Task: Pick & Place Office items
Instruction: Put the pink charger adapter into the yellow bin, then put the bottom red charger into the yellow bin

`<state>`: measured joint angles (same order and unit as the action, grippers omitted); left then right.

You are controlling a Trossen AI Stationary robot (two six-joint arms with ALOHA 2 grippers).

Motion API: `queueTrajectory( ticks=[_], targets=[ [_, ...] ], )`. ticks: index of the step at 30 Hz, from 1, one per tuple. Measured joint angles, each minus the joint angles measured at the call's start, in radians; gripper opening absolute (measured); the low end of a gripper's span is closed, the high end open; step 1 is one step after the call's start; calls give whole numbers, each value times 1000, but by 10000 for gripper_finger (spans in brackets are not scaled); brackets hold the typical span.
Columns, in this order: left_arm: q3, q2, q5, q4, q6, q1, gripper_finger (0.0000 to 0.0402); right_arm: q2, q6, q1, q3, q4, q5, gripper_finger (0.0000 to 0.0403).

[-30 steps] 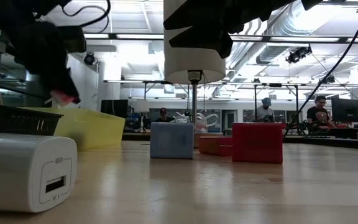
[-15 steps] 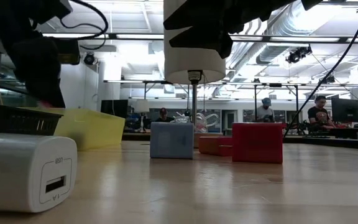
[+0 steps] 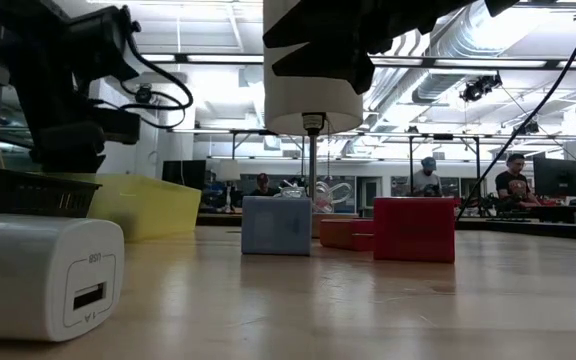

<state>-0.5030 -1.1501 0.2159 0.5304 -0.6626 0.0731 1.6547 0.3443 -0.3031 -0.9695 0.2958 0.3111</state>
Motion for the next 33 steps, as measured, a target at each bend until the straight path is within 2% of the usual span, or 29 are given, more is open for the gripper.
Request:
queueTrajectory(
  ticks=[12,22,33],
  targets=[
    [0,-4,0,-55,91,2,152,0,0,0,0,0,0,178],
    [0,-4,-4,-63,91,2,153,0,1,0,0,0,0,178],
    [0,-4,1,-63,116,2,228,0,4,0,0,0,-7,178]
  ],
)
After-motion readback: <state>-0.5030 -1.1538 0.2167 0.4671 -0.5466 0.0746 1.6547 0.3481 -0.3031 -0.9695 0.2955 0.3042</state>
